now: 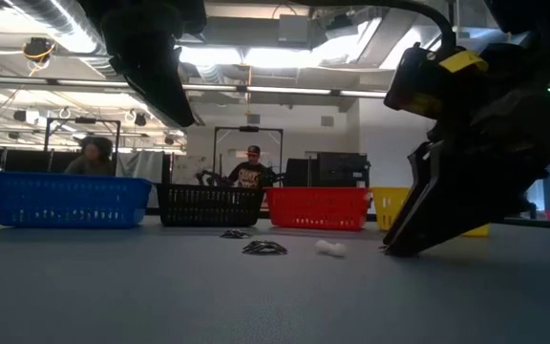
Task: Sort Halloween decoration
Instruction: Put the black spider toy into the black bin
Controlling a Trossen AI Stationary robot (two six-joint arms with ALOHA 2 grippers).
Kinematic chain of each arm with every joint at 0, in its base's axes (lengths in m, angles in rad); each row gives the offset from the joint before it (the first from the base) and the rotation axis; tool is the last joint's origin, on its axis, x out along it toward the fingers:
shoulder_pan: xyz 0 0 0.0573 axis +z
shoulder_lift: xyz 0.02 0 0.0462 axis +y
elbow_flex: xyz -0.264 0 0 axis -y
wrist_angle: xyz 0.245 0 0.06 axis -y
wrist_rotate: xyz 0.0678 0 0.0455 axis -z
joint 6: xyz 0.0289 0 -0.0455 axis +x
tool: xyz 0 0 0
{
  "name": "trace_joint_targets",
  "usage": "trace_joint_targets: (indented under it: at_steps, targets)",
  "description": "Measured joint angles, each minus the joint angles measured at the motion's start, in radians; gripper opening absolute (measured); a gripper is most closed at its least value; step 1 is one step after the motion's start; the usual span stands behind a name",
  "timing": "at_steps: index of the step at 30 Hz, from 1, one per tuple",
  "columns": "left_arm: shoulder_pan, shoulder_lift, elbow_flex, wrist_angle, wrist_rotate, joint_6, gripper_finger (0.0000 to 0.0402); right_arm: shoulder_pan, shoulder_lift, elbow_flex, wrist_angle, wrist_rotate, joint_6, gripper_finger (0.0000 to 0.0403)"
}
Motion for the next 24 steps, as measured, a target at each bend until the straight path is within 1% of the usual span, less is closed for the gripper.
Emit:
trace_joint_targets:
  at_steps: [3,6,15,24]
  targets:
    - [0.0,0.0,0.0,0.0,0.0,0.0,0.0123,0.0,0.0,-0.001,-0.002,0.0,-0.004,0.0101]
    - [0.0,0.0,0.0,0.0,0.0,0.0,0.0123,0.0,0.0,-0.001,-0.006,0.001,-0.006,0.0091]
    - [0.0,0.0,0.0,0.0,0.0,0.0,0.0123,0.0,-0.001,-0.003,0.01,0.001,-0.008,0.0092]
    - [0.0,0.0,0.0,0.0,0.0,0.0,0.0123,-0.001,-0.029,-0.004,0.016,-0.005,-0.01,0.0092]
